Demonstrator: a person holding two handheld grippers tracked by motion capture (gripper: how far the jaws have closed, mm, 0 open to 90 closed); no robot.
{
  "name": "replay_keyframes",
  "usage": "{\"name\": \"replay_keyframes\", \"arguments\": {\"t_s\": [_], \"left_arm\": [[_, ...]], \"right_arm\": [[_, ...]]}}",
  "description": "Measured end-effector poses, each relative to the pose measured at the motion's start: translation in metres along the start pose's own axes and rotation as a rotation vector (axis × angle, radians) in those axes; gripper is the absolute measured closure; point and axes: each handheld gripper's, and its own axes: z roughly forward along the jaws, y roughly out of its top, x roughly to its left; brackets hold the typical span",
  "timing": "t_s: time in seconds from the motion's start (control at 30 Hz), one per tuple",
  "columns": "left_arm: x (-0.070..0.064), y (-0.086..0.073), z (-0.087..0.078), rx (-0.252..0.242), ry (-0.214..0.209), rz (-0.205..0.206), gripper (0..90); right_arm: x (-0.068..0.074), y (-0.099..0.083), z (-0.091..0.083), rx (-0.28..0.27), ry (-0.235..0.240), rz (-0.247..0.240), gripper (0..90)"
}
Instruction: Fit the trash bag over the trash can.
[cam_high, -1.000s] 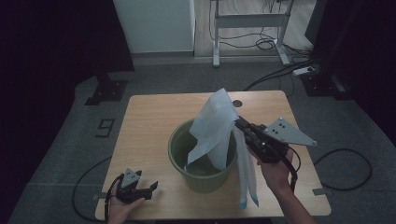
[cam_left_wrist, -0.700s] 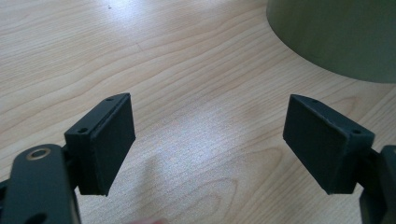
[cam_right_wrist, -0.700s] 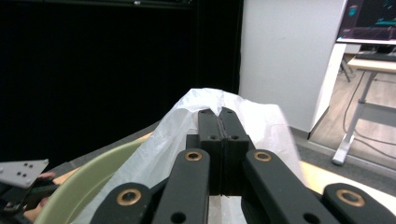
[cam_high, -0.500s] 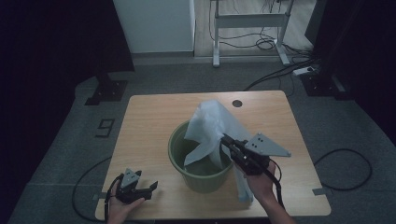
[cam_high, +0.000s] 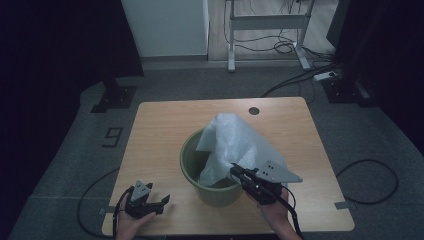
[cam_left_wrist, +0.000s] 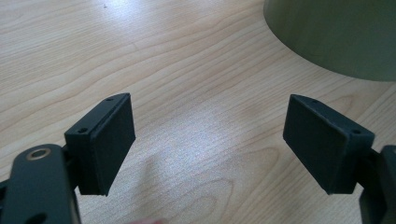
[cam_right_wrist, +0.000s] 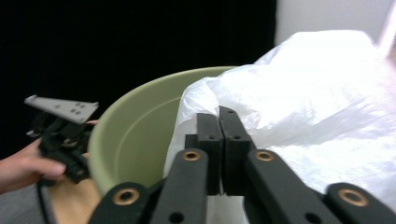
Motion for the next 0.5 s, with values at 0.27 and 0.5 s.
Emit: {"name": "replay_keyframes", "arguments": {"t_s": [0.27, 0.5], "left_arm": [[-0.001, 0.000, 0.001, 0.004, -0.002, 0.002, 16.3], [-0.002, 0.000, 0.001, 0.004, -0.002, 0.000, 16.4]], "right_arm": [[0.011, -0.007, -0.024, -0.049, -0.077, -0.028, 42.4], [0.012, -0.029, -0.051, -0.052, -0.176, -0.026, 32.0]]}}
